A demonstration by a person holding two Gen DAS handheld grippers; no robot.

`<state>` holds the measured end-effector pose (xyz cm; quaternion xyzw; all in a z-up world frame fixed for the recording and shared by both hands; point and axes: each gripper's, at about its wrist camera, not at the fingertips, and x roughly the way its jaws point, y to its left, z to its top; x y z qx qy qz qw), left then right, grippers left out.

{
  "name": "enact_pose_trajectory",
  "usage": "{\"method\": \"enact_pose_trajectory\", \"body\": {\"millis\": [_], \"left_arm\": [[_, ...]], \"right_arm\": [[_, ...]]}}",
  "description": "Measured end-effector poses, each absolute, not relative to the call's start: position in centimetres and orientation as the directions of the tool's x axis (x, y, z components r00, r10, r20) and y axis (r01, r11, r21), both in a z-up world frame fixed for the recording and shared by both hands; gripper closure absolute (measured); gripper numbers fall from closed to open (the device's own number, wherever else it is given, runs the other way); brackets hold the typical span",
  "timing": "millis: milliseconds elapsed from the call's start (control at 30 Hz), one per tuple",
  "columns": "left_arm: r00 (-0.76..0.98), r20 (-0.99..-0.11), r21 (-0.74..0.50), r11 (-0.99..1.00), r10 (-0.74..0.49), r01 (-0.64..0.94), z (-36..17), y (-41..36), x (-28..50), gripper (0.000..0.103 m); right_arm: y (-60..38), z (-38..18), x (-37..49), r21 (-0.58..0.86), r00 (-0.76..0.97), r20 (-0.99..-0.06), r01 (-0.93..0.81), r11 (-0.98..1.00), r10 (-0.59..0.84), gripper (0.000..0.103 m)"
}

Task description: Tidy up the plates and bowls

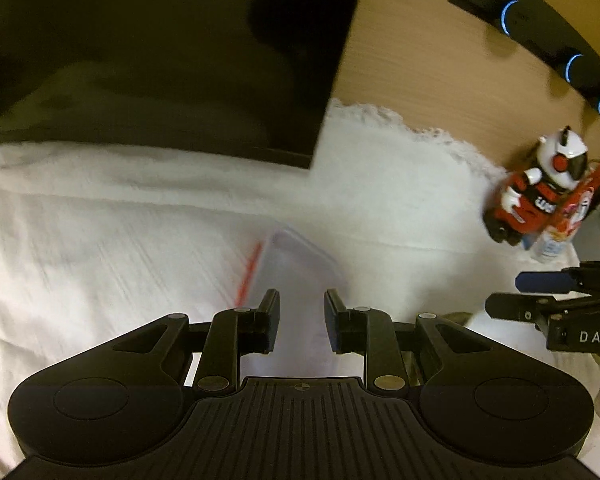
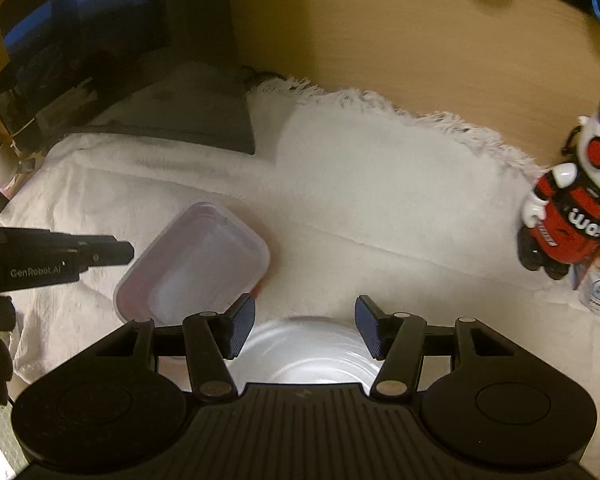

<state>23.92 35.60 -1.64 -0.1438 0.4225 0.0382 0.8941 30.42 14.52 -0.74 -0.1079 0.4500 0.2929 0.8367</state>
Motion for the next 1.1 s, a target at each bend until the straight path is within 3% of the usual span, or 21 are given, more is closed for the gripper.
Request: {"method": "enact_pose_trajectory", "body": {"millis": [167, 367, 533, 900, 1100], "left_arm": [[0.622, -0.782, -0.181, 0.967, -0.031, -0.178, -2.9, 36.6, 25.5, 0.076], [0.569, -0.817, 0.000, 0.986, 0.096, -0.166, -5.2, 35.9, 27.0, 0.075], [0.531, -0.834, 0.074, 0.985, 0.147, -0.158, -6.9, 36.3, 27.8, 0.074], [0.497, -0.851, 0.089, 0.979, 0.170, -0.183, -7.8, 37.7, 27.9, 0.072], [0.451, -0.887, 0.027, 0.986, 0.100, -0.165, -9.7, 38.0, 28.4, 0.074]], "right_arm": [[16.7, -2.3, 31.3, 0.080, 0.389, -0.845, -0.585, 0.807, 0.366, 0.046], [19.6, -3.8, 32.2, 0.150, 0.319, -0.860, -0.586, 0.796, 0.397, 0.046], [20.5, -3.9, 32.4, 0.143, 0.339, -0.851, -0.586, 0.798, 0.401, 0.046], [20.1, -4.5, 33.0, 0.142, 0.333, -0.863, -0.560, 0.816, 0.379, 0.046], [20.0, -4.8, 33.1, 0.168, 0.313, -0.866, -0.554, 0.815, 0.391, 0.046]]}}
